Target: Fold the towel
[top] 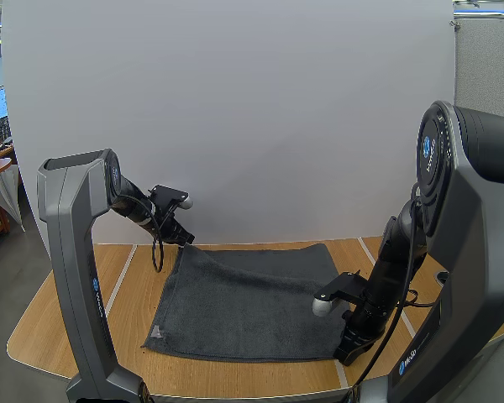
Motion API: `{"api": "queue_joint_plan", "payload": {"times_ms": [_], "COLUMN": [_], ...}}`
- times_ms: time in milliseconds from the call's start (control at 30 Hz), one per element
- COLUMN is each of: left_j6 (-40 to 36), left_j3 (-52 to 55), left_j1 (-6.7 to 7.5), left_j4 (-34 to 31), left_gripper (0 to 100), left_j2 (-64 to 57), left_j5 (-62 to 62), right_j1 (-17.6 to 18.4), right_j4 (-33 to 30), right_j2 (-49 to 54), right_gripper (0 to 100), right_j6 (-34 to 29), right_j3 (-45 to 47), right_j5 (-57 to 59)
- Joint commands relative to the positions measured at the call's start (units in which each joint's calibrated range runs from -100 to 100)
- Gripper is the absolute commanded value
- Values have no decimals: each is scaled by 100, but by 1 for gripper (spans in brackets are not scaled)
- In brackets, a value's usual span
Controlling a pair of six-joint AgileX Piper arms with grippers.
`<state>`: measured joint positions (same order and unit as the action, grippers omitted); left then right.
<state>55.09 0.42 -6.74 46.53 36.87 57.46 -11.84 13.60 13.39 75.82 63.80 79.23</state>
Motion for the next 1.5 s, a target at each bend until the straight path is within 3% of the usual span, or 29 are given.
{"api": "queue_joint_plan", "payload": {"times_ms": [0,133,433,633,733,967,1033,1133,1233,1300,1467], "left_j6": [94,60,-541,-574,-508,-664,-792,-1061,-1234,-1255,-1317], "left_j3": [-328,-520,-507,-508,-508,-533,-614,-790,-940,-972,-972], "left_j1": [23,23,-98,-279,-274,-330,-389,-488,-539,-537,-537], "left_j4": [577,562,-674,-698,-799,-296,-144,-117,-117,-117,57], "left_gripper": [0,0,0,0,0,0,6,31,66,79,81], "left_j2": [-142,-142,-142,-142,-142,-142,-142,-142,-131,-131,-12], "left_j5": [382,1102,1755,2199,2773,3615,4089,4254,4254,4254,4254], "right_j1": [-6,-6,-6,-6,-6,-6,-6,-6,-6,-6,-6], "right_j4": [124,113,113,113,113,113,102,93,93,93,104], "right_j2": [21,21,21,21,21,21,21,21,21,21,21], "right_gripper": [0,0,0,0,0,0,0,0,0,0,0], "right_j6": [21,21,21,54,54,54,54,54,54,54,54], "right_j3": [55,55,55,55,55,55,55,55,55,55,55], "right_j5": [-145,-128,-60,-70,-70,-70,-53,-32,7,7,5]}}
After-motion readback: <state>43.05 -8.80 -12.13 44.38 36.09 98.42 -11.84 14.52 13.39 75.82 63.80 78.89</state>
